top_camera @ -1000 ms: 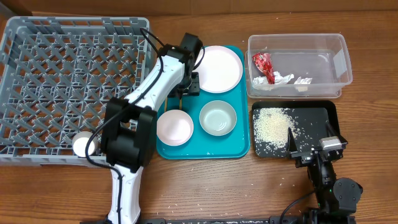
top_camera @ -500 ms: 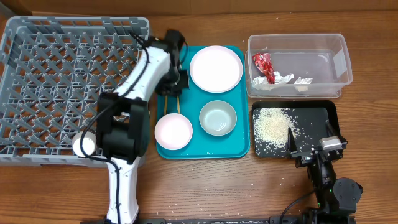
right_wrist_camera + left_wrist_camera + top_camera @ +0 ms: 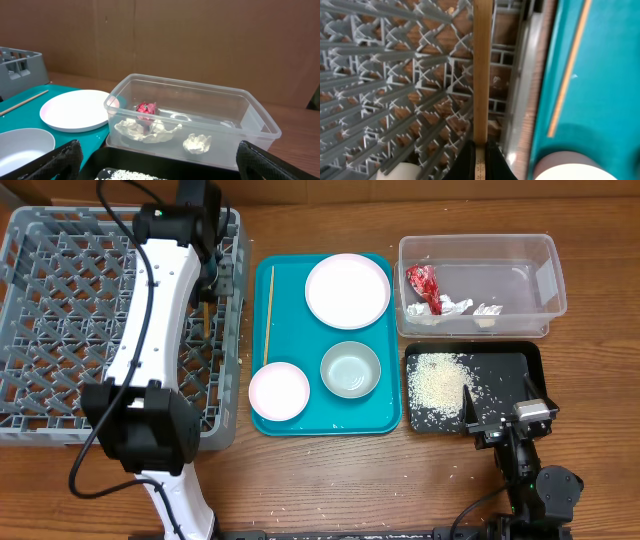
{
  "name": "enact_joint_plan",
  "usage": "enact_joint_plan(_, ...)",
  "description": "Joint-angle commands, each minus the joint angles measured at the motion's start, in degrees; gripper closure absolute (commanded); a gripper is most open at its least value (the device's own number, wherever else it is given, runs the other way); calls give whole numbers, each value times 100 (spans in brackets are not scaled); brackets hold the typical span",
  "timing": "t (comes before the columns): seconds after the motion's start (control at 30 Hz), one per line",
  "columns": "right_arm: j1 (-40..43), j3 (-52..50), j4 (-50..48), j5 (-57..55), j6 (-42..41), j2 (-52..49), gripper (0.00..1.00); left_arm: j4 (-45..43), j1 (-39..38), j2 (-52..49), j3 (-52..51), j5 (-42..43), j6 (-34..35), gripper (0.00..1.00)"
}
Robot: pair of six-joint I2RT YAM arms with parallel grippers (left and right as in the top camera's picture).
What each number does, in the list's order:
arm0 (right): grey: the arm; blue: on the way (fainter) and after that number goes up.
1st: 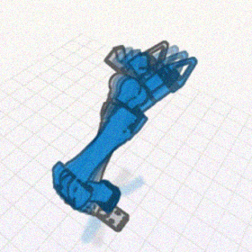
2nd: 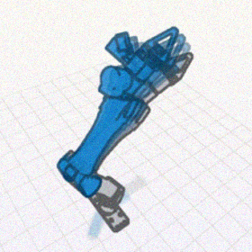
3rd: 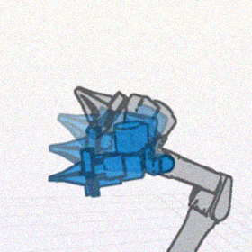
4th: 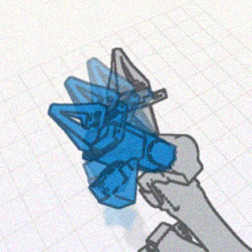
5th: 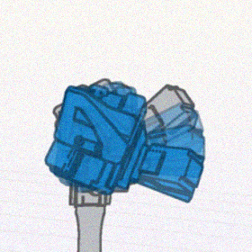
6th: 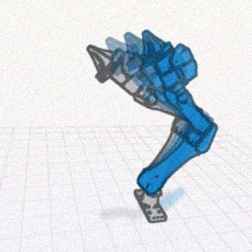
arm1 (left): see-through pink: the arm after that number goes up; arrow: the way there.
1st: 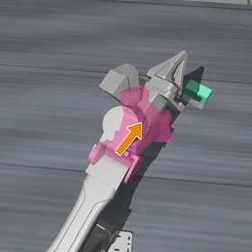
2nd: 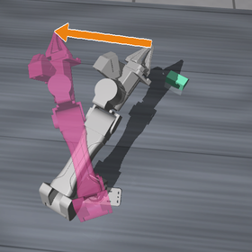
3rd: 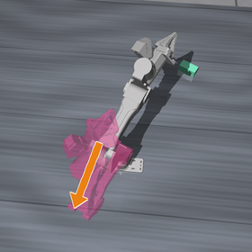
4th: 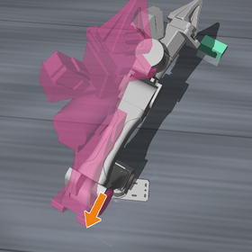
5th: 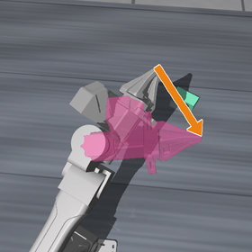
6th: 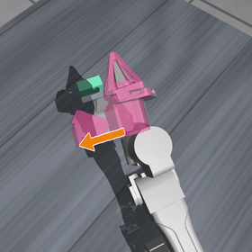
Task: Sort waste into correct bins and load items into the dishwasher
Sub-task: 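Grasp a wooden chopstick with the left gripper and move it to the rack, then grasp the second chopstick with the left gripper and place it in the rack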
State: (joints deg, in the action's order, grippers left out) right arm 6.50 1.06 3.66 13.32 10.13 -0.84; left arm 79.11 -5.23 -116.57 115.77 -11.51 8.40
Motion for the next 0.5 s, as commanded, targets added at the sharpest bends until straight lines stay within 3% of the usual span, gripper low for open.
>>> enact_joint_plan(0.0,26,-61,-37,2,-33,68,0,-245,-4,-184,-603,-107,-581,96)
enact_joint_plan(0.2,26,-61,-39,2,-33,68,0,-479,79,-184,-1102,-105,219,92)
enact_joint_plan(0.33,26,-61,-39,2,-33,68,0,-238,63,-177,-780,197,232,63)
enact_joint_plan(0.47,26,-61,-39,2,-33,68,0,245,-9,-175,-179,798,232,58)
